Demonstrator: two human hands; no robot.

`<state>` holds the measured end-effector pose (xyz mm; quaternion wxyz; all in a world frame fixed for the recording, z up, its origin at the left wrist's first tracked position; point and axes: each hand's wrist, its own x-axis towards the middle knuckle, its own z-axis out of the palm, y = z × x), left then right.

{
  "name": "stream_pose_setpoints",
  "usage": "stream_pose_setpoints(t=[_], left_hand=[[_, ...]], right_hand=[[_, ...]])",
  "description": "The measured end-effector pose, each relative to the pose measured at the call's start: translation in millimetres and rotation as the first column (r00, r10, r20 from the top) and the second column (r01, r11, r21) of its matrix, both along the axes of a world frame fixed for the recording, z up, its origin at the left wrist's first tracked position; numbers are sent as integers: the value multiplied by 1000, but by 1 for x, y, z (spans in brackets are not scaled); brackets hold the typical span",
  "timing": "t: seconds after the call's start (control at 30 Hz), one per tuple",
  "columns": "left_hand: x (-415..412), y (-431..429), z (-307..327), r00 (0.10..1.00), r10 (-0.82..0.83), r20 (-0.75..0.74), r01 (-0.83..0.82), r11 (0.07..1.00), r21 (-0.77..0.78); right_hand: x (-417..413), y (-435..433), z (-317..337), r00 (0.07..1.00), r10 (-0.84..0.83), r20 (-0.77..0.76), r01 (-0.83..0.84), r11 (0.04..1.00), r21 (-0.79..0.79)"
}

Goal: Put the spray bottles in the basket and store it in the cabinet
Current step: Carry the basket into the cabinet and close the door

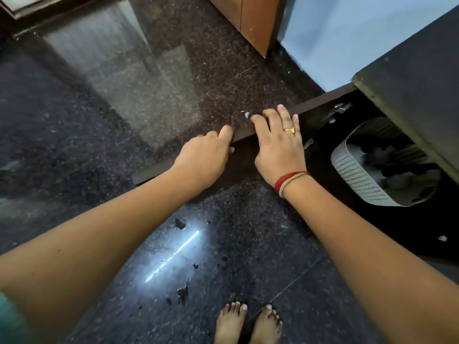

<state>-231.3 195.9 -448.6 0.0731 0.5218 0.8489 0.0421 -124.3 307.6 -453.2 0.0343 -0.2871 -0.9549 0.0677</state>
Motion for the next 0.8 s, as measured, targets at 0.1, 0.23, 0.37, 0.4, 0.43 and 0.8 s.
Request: stream_pose_setpoints(t=[0.1, 0.23, 0.37, 0.4, 0.43, 0.8], left_hand=[[6, -1, 8, 986, -46, 162, 54, 997, -50], [33, -8, 23, 928, -39, 370, 97, 986, -138], [60, -9, 29, 845, 43, 532, 106, 963, -246], [67, -7, 28, 822, 82, 563, 94, 956, -277], [80, -3, 25, 798, 121, 590, 86, 946, -311], [227, 59, -14, 146, 437, 887, -183, 893, -410]], right_hand=[[7, -2, 9, 1000, -11, 0, 11, 997, -72], [26, -1, 23, 1000, 9, 23, -4, 980, -197], [43, 3, 35, 1000, -14, -9, 12, 968, -253], [49, 4, 37, 999, -29, -26, 21, 969, -247], [61, 4, 35, 998, -52, -37, 41, 968, -249], [190, 30, 17, 999, -8, 37, 17, 974, -225]])
